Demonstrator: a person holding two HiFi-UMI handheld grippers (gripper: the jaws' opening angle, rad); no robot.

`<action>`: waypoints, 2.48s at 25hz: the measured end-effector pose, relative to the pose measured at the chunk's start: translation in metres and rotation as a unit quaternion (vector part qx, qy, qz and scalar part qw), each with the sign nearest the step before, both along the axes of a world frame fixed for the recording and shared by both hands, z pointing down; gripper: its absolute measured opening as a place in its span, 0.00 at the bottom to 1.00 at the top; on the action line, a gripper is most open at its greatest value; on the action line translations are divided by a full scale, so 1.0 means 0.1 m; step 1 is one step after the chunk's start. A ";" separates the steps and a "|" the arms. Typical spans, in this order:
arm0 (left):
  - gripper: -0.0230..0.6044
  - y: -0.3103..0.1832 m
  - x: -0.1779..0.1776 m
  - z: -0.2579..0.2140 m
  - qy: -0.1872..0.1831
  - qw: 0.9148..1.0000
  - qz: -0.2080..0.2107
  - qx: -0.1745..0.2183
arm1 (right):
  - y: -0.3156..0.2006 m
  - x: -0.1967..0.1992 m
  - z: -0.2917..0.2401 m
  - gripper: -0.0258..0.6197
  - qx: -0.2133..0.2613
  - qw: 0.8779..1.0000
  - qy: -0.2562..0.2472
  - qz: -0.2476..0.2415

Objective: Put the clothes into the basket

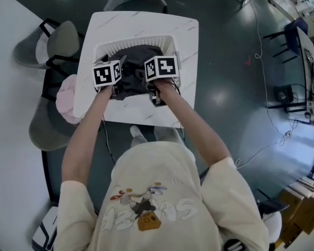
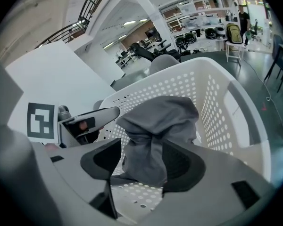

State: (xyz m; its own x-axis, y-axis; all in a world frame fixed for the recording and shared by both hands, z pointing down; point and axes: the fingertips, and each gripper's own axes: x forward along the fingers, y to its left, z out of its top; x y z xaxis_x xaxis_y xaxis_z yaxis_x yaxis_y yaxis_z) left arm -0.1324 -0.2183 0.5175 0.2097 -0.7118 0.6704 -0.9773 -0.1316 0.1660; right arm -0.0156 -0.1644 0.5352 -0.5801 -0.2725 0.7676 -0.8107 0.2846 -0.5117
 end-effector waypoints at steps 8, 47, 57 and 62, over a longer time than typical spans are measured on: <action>0.56 -0.08 -0.03 0.22 -0.015 1.000 -0.003 -0.015 | 0.06 -0.07 0.02 0.44 -0.005 1.000 -0.004 -0.029; 0.56 -0.40 -0.24 -0.65 -0.156 0.981 0.004 0.115 | 0.21 -0.36 -0.16 0.44 -0.006 0.996 -0.030 -0.085; 0.56 -0.23 -0.36 -0.84 -0.123 0.985 -0.015 0.116 | 0.34 -0.47 -0.25 0.44 0.001 0.995 -0.037 -0.089; 0.56 -0.05 -0.32 -0.89 -0.089 0.989 -0.021 0.113 | 0.33 -0.38 -0.28 0.44 0.018 0.996 -0.027 -0.080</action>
